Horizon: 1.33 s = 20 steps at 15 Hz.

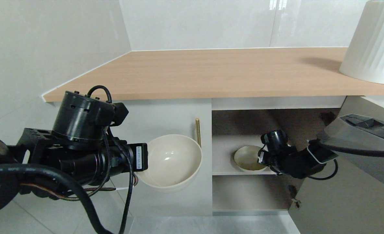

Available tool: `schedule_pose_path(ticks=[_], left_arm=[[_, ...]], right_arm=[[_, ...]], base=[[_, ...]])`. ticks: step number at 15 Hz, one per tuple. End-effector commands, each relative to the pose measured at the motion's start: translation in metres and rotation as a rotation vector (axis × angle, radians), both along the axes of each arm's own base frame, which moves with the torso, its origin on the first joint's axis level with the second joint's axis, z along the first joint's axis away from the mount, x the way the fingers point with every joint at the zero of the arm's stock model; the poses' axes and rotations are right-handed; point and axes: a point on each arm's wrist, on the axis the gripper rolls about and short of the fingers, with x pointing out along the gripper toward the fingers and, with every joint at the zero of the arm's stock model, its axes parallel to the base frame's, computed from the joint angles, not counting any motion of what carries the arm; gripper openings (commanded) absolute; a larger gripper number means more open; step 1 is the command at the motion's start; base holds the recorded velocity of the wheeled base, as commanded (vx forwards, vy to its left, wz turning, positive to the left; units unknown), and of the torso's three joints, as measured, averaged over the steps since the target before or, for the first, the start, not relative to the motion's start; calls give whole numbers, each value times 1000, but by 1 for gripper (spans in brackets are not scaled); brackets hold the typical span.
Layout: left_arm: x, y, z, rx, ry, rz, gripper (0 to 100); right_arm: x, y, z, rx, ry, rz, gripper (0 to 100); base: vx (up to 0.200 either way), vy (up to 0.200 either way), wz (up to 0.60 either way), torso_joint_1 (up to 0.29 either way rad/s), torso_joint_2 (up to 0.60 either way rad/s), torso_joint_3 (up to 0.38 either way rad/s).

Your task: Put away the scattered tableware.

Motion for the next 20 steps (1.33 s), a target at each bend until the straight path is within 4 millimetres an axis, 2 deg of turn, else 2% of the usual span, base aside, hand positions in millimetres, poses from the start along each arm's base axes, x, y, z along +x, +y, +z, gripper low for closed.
schedule_pose_path(ticks=[1, 5, 13, 14, 17, 20], left_arm=[[0, 0, 0, 0, 0, -2, 0], [0, -1, 0, -1, 0, -1, 0], [0, -1, 0, 0, 1, -1, 0], [0, -1, 0, 0, 1, -3, 0], [0, -1, -1, 5, 0, 3, 0], [1, -4, -4, 12, 9, -5, 0]], right_arm=[[7, -1, -10, -3, 8, -10, 0], [20, -3, -20, -48, -18, -79, 0], [27, -3, -17, -43, -51, -117, 0], [27, -3, -17, -45, -54, -123, 100], [27, -3, -13, -41, -69, -138, 100], [14, -7, 13, -22, -88, -137, 100]], base=[[0, 0, 0, 0, 0, 0], [0, 0, 0, 0, 0, 0], [0, 0, 0, 0, 0, 0], [0, 0, 0, 0, 0, 0], [0, 0, 0, 0, 0, 0], [0, 0, 0, 0, 0, 0]])
